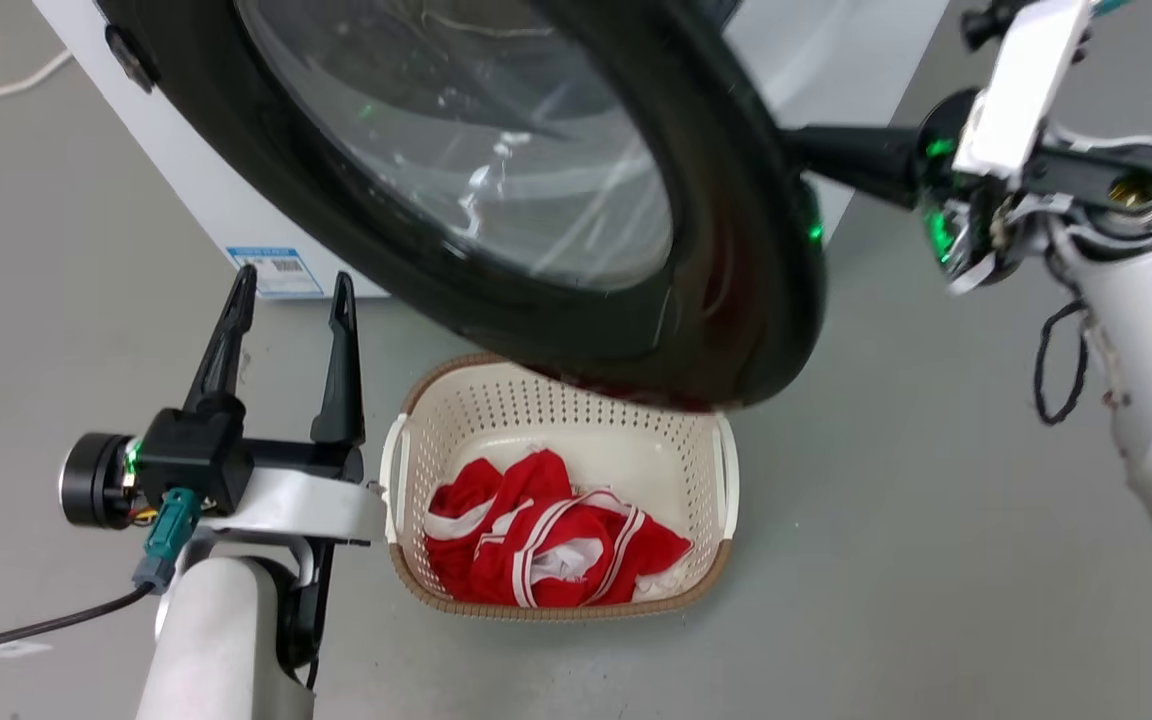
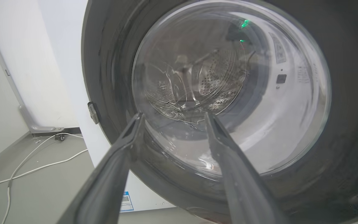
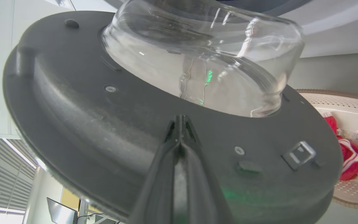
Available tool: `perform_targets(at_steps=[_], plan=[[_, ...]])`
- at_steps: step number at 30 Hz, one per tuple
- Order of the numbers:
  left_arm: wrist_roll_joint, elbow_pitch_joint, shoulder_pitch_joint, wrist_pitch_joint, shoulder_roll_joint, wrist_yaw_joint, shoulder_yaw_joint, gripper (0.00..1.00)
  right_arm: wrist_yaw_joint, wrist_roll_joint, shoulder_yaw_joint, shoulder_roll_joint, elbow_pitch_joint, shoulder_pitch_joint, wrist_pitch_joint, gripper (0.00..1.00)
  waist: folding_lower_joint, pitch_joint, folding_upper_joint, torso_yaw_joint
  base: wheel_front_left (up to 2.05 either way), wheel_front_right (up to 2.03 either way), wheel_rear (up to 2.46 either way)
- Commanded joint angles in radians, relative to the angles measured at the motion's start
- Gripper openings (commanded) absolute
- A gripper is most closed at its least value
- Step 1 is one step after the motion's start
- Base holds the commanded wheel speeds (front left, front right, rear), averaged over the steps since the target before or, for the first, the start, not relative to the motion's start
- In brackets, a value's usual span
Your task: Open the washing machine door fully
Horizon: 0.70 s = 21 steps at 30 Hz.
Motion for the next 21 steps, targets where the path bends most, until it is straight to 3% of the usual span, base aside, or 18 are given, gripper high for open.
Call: perform_targets(at_steps=[1,21], plan=[[-0.003,0.005,0.017,-0.003,0.004,0.002,0.002,1.00,0.002,0.004,0.008,0.012,-0.018,0.028,0.009,0.00,0.0000,-0.036,-0.0001,-0.010,0.00,0.00,0.00],[-0.014,0.053,0.100,-0.003,-0.007,0.011,0.016,1.00,0.002,0.021,0.115,0.096,-0.268,0.305,0.042,0.00,0.0000,-0.126,-0.0001,-0.009,0.00,0.00,0.00]])
